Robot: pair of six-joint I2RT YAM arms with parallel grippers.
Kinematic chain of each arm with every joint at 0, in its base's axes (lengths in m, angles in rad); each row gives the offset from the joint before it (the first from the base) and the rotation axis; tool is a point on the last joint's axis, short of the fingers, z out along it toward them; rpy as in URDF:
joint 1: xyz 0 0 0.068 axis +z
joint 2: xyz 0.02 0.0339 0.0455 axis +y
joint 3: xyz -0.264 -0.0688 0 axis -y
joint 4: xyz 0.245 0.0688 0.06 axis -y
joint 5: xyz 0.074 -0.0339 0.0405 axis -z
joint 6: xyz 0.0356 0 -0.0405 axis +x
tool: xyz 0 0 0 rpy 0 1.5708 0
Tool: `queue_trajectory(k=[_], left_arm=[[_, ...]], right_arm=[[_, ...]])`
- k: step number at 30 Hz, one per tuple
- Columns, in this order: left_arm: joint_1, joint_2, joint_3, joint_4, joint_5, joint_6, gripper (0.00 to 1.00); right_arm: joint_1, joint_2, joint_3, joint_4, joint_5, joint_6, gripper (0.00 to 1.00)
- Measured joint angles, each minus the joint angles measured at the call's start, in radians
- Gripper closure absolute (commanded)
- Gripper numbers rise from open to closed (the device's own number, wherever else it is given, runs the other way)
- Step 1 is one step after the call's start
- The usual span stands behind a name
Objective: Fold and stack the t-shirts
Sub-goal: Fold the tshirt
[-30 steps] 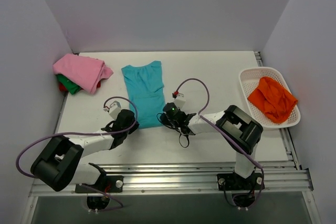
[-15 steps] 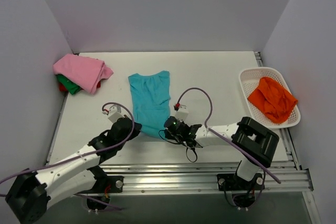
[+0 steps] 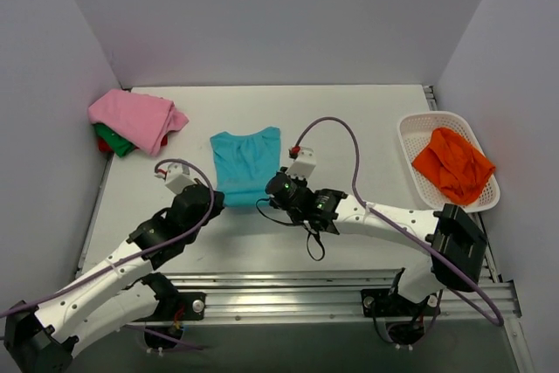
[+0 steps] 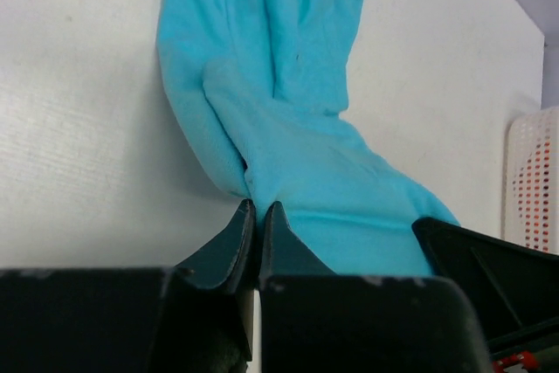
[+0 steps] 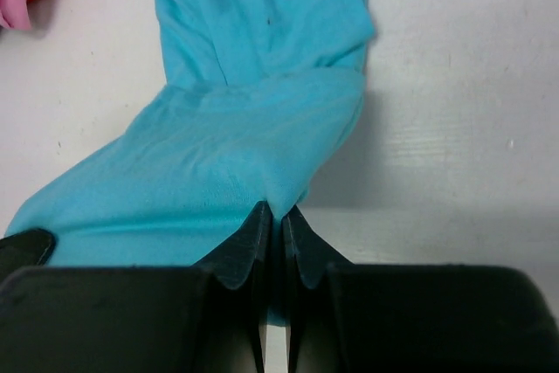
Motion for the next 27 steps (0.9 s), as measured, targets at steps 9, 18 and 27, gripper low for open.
queue_trajectory(k=[9, 18, 27], left_arm=[[0.103, 0.201, 0.168, 0.091, -0.019, 0.119, 0.98], [0.222, 0.343, 0.222, 0.183, 0.055, 0.159, 0.97], [0.476, 0.791, 0.584, 0.299, 0.168, 0.256, 0.06]], right_arm=[[-0.077, 0.165, 0.208, -0.056, 0.053, -0.075, 1.0], [-0.171, 0.277, 0.356, -0.06, 0.02, -0.127, 1.0], [-0.36, 0.72, 0.901, -0.161, 0.023, -0.169, 0.0]])
